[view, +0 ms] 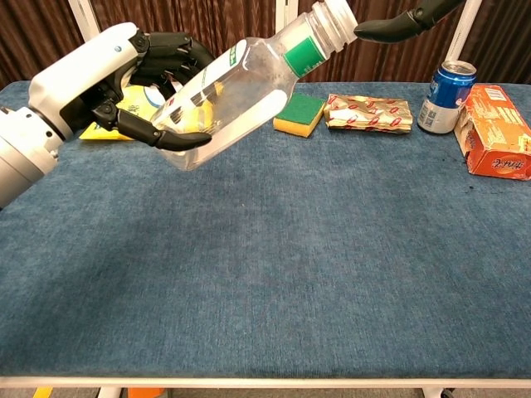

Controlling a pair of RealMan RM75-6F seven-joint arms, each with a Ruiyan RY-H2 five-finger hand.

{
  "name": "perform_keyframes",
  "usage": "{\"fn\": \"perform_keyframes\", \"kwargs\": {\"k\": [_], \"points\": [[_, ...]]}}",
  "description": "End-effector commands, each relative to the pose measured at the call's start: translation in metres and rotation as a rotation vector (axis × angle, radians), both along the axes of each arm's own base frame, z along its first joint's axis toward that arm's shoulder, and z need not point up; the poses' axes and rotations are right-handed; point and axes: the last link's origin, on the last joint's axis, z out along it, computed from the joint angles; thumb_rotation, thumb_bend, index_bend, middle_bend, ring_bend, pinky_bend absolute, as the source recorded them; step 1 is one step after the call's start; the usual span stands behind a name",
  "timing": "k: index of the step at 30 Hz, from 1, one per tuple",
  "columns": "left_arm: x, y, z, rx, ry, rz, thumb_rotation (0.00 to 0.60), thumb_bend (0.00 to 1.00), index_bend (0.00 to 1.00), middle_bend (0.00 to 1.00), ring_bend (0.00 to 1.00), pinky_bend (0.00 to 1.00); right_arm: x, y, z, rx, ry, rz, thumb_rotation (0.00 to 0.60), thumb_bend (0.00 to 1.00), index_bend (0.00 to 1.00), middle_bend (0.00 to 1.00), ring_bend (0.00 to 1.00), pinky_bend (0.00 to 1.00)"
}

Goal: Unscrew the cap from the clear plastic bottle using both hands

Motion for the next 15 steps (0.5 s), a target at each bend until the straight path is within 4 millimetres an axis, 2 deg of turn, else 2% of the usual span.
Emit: {"fn": "perform_keyframes", "kwargs": {"k": [1,8,15], "points": [[0.0001,-0.0005,-0.0004,-0.001,0.002,-0.001,0.6,0.35,0.5,0.49,0.42,0.53,-0.0001,0.0001,-0.0005,-0.001,0.003,0.0,0.6,0.21,0.42,0.11,0.0,0.0],[0.0001,-0.0018,-0.0008,-0.003,0.005,-0.003,0.6,0.35,0.5,0.49,0.42,0.53,0.0005,-0.0003,-0.0009,-0.009,0.003,0.002,0.6,0.22,0.44,0.12,0.0,0.0],[-0.0003,-0.0019,0.0006,-0.008,0.0,-0.003,0.6,0.35,0.5,0.49,0.42,0.53,0.0003,-0.0016,-0.0015,-0.039,0.016,0.023,0.6,0.34,0.51,0.16,0.0,0.0]]}}
